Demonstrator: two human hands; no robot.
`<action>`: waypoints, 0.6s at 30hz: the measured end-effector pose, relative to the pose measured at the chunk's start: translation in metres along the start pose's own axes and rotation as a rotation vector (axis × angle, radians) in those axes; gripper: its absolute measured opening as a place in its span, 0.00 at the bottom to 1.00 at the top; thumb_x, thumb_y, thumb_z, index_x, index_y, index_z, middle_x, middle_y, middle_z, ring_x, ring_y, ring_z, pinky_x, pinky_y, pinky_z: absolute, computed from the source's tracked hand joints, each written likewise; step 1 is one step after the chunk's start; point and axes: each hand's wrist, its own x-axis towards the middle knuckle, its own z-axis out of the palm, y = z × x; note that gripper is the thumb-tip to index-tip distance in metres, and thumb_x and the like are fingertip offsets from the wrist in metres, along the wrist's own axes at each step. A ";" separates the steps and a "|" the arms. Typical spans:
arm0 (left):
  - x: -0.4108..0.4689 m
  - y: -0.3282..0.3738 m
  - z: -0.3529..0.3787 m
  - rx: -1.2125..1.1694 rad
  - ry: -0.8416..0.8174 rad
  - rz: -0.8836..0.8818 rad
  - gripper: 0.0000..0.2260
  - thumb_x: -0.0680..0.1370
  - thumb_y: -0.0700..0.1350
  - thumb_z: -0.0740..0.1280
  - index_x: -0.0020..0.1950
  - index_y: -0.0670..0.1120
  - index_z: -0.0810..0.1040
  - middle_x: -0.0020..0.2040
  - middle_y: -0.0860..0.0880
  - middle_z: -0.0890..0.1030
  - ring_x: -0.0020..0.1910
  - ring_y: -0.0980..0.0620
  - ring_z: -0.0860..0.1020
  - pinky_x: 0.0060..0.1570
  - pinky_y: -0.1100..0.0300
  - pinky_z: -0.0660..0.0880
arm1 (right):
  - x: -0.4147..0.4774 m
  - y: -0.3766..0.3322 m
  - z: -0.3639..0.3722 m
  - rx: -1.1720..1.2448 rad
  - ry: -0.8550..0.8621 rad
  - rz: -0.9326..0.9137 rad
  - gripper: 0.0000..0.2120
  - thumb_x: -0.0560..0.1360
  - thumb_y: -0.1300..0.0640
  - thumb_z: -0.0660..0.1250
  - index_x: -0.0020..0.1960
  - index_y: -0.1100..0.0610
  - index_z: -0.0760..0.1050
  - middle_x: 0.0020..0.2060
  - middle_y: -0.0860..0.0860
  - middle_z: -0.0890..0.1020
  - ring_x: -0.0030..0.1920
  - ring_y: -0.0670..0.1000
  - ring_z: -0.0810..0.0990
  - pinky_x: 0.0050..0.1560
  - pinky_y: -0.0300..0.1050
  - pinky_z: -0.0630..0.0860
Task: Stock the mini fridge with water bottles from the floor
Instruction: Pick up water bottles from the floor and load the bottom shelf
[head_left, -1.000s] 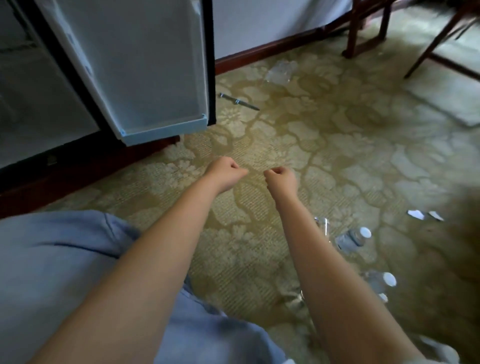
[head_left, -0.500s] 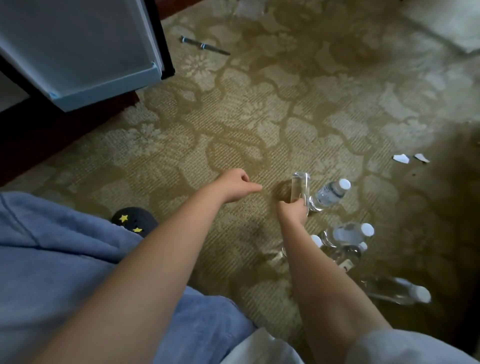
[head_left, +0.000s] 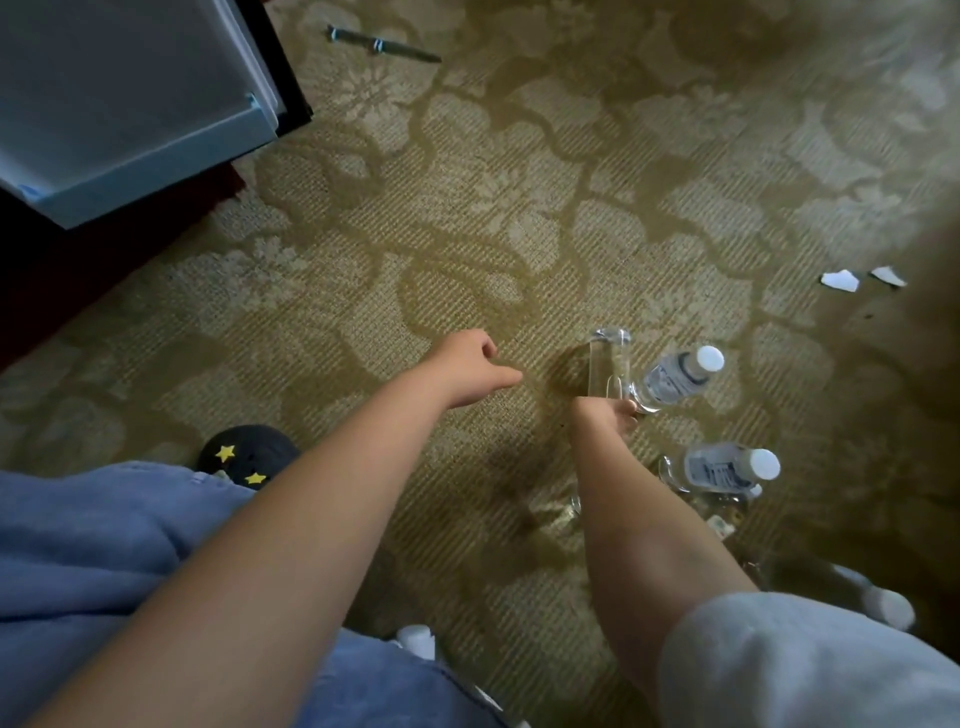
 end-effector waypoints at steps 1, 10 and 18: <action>0.002 -0.001 -0.001 0.012 -0.002 -0.003 0.24 0.75 0.54 0.69 0.67 0.44 0.70 0.63 0.46 0.74 0.60 0.46 0.73 0.61 0.49 0.72 | -0.002 -0.001 0.000 -0.008 0.009 0.017 0.25 0.79 0.62 0.56 0.75 0.60 0.56 0.72 0.60 0.63 0.73 0.61 0.60 0.73 0.58 0.56; 0.012 0.012 -0.014 0.059 0.030 0.042 0.23 0.75 0.53 0.68 0.66 0.44 0.71 0.62 0.47 0.74 0.57 0.48 0.74 0.60 0.51 0.74 | -0.011 0.009 0.013 -0.083 -0.140 0.014 0.27 0.81 0.51 0.51 0.78 0.50 0.47 0.72 0.61 0.64 0.70 0.63 0.66 0.69 0.59 0.64; 0.001 0.002 -0.019 0.072 0.018 0.023 0.23 0.76 0.50 0.68 0.68 0.44 0.70 0.64 0.46 0.74 0.57 0.48 0.74 0.58 0.53 0.74 | -0.043 -0.010 0.009 0.002 -0.181 -0.084 0.39 0.77 0.62 0.62 0.78 0.50 0.40 0.70 0.62 0.63 0.66 0.63 0.70 0.62 0.55 0.69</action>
